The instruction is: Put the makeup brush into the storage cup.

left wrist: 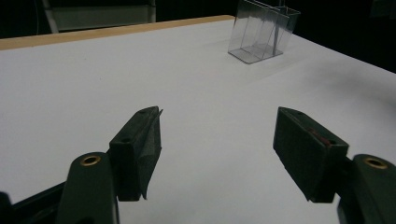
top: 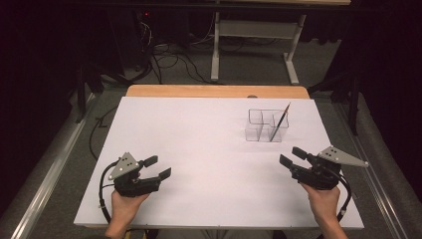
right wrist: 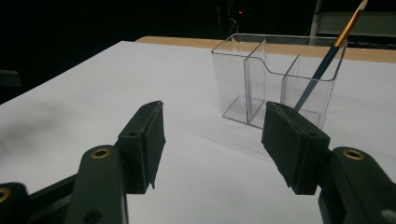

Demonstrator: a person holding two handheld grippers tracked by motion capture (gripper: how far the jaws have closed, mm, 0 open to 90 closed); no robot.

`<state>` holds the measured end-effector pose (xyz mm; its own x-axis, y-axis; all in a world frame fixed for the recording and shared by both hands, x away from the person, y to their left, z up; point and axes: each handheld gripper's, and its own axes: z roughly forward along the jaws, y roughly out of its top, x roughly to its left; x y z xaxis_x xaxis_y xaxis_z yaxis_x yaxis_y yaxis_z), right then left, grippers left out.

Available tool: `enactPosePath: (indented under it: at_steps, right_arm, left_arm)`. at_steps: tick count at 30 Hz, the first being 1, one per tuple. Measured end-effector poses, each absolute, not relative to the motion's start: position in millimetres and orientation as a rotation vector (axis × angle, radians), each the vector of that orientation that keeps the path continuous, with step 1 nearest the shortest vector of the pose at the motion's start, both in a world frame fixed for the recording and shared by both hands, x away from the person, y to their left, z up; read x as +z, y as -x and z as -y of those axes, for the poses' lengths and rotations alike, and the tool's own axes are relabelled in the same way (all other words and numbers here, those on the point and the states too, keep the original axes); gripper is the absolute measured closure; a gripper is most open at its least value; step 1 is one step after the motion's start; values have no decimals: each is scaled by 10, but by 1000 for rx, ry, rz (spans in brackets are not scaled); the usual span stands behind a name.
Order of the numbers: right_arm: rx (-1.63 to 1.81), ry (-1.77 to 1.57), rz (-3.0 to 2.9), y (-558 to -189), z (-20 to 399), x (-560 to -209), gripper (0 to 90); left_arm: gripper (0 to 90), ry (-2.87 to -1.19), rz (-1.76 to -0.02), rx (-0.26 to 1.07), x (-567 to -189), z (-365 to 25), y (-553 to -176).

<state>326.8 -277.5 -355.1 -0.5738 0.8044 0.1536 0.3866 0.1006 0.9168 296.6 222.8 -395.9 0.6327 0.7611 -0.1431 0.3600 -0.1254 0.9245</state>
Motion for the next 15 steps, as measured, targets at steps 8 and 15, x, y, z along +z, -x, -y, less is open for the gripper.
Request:
enactPosePath:
  at_steps: [8,15]
  right_arm:
    - [1478,-1164,-2001,-3231,2776,-3574,411]
    - [1487,-1173,-2001,-3205,2785,-3602,411]
  left_arm:
    - [326,-1729,-919,444,-3960,-2228,-2967]
    - [326,-1728,-919,444,-3960,-2229,-2967]
